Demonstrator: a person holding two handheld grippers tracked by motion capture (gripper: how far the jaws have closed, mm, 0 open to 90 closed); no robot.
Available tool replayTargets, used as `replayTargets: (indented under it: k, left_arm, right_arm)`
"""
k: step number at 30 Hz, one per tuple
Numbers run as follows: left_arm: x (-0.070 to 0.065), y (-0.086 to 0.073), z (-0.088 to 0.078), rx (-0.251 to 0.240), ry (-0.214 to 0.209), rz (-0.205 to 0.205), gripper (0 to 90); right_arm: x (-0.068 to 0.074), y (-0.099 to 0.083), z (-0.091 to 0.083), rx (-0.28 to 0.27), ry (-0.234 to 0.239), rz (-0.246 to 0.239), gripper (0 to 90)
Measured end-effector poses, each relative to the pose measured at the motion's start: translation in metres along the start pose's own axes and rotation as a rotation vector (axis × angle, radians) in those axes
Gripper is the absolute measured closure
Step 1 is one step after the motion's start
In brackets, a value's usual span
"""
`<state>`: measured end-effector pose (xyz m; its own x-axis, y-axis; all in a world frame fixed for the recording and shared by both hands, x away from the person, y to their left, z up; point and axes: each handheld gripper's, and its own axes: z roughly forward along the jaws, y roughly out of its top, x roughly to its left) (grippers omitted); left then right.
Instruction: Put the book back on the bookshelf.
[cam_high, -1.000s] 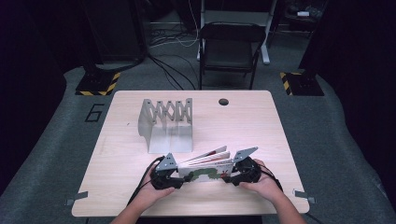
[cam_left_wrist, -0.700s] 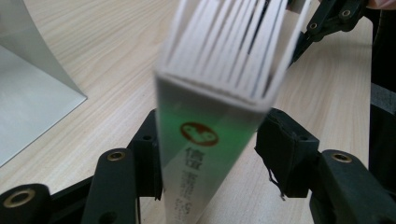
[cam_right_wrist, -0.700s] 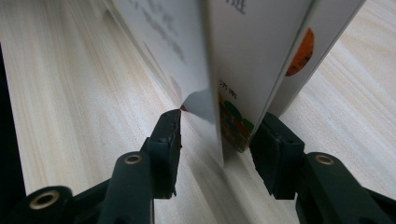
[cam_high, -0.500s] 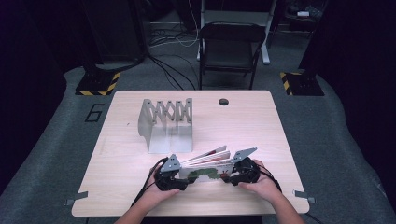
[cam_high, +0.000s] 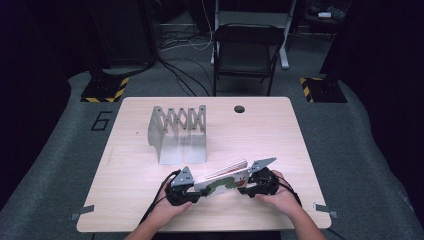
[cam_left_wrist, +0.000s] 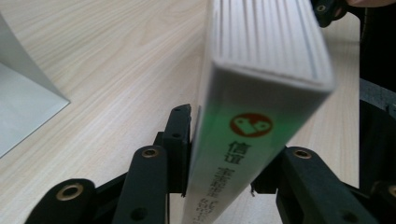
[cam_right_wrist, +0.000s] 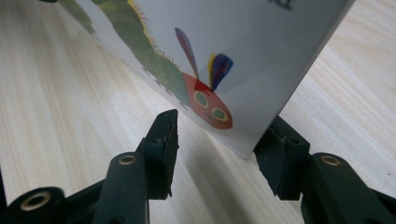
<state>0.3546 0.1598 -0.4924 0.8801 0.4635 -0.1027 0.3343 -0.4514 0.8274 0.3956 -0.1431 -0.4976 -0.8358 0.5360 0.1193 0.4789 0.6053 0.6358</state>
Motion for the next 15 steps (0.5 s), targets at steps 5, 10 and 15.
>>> replayTargets:
  k: [5,10,15]
  left_arm:
    - [-0.005,0.0,0.002,-0.003,-0.004,0.02,71.3]
    - [-0.006,0.0,0.001,0.005,-0.001,0.024,74.3]
    - [-0.008,0.0,0.001,0.006,0.005,0.034,74.3]
  right_arm:
    - [-0.003,-0.001,-0.002,-0.002,-0.014,0.012,48.8]
    - [-0.012,-0.006,-0.006,-0.006,-0.038,0.055,46.3]
    - [-0.018,-0.005,-0.005,-0.038,-0.087,0.069,43.5]
